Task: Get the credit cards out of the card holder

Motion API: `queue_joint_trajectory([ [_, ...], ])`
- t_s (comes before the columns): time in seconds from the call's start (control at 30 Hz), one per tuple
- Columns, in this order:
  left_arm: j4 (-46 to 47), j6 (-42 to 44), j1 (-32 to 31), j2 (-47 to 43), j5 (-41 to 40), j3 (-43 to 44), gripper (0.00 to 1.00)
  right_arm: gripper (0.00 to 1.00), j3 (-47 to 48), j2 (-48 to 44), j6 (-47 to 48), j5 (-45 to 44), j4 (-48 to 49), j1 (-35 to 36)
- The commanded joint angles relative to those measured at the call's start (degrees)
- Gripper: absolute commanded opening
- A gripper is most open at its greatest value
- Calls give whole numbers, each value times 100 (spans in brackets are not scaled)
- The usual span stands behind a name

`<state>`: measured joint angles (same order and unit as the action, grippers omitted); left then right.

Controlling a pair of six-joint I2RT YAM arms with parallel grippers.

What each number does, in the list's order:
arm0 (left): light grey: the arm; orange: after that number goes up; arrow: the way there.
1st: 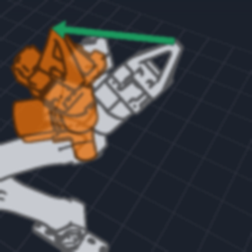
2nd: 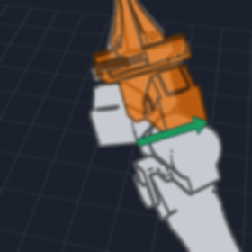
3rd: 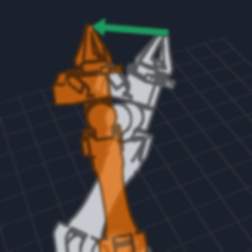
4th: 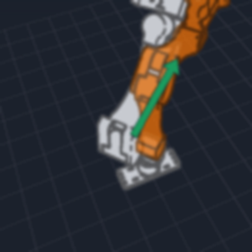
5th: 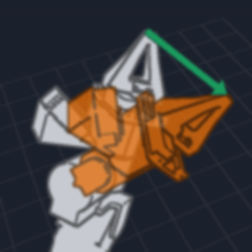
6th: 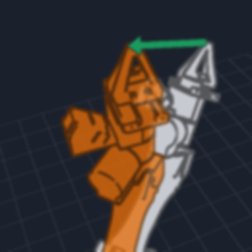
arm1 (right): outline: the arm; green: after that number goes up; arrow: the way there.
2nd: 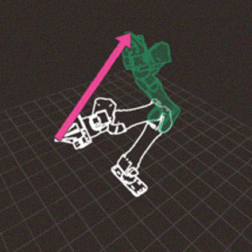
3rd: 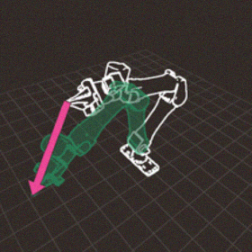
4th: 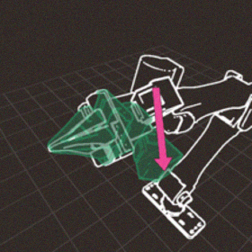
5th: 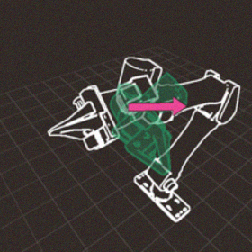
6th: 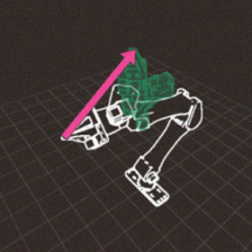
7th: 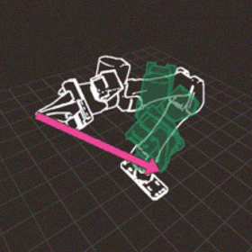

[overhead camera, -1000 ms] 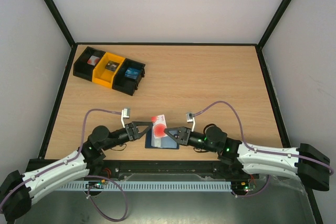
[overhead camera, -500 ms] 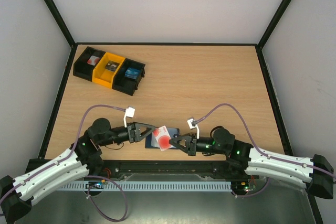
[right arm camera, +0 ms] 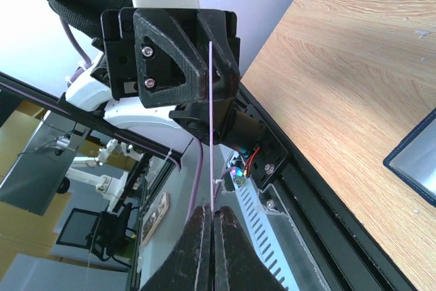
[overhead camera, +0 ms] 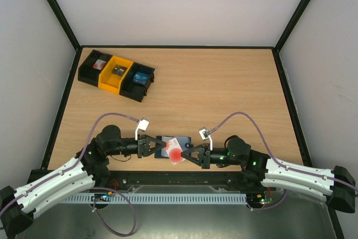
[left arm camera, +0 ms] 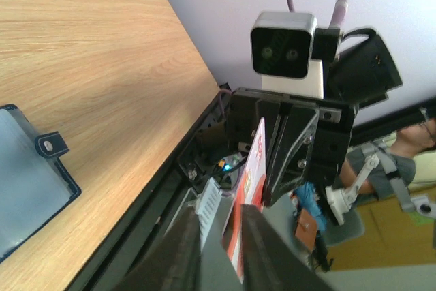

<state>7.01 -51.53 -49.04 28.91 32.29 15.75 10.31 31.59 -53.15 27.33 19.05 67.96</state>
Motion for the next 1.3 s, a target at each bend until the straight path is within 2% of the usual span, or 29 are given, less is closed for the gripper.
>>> queue_joint_trajectory([
  [0.0,210,84,35,62,230,94,11,2,-88,-50,49,67,-18,33],
  [0.07,225,94,36,62,223,96,3,2,-96,-40,38,24,-43,33],
  [0.17,207,148,38,58,177,113,3,4,-92,-52,41,-48,-63,33],
  [0.3,164,162,37,67,65,121,3,15,-88,-112,32,-244,-156,33],
  [0.4,159,138,40,71,-74,122,3,31,-70,-197,59,-428,-281,33],
  [0.53,34,105,62,93,-414,262,3,69,-16,-327,144,-669,-516,33],
  [0.73,-376,381,414,405,-682,792,3,100,14,-449,237,-857,-732,32],
  [0.83,-797,646,958,660,-489,1194,3,98,18,-502,224,-886,-792,33],
  [1.07,-1604,1333,2787,1354,409,2199,3,98,0,-619,174,-870,-780,33],
  [1.27,-2420,2143,4333,2655,987,3601,3,98,118,-619,240,-966,-790,32],
])
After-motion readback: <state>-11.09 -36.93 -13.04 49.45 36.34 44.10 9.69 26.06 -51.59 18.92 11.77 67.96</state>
